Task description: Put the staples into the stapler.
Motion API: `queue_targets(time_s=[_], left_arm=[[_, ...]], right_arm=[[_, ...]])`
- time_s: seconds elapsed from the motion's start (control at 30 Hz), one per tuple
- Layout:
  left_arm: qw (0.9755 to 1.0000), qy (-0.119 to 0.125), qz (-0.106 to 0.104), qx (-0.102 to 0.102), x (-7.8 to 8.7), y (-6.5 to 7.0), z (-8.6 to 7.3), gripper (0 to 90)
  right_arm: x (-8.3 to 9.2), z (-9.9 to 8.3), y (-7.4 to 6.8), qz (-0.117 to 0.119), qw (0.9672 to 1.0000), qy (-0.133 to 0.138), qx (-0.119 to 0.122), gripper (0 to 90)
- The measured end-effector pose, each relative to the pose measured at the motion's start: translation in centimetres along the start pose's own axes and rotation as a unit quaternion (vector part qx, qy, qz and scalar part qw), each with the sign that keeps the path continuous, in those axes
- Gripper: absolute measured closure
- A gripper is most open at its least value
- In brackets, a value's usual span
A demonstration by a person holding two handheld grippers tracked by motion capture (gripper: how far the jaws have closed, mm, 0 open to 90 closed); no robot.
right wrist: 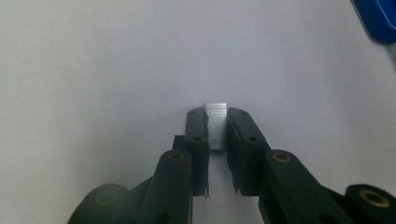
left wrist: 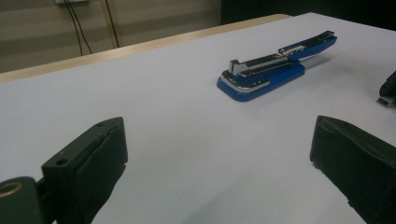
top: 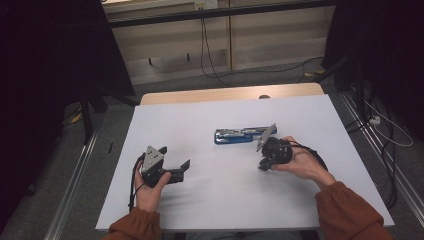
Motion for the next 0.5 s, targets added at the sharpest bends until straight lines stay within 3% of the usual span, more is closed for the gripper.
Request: queue_targets(time_s=[0.5], left_arm=[[1.0,0.0,0.0,0.0,-0.01,0.03,0.0,4.1]], right_arm=[[0.64,-0.19,0.33,0.0,0.9997,0.019,-0.014,79.4]])
Point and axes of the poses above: each handheld gripper's, and its own axes: x roughly backward along the jaws, z roughly out of its top, y roughly to its right, the point moved 3 cm from there along -x, roughly forward along the jaws, and after that the axes turned 4 degrees about -z, right-handed, at the moved point
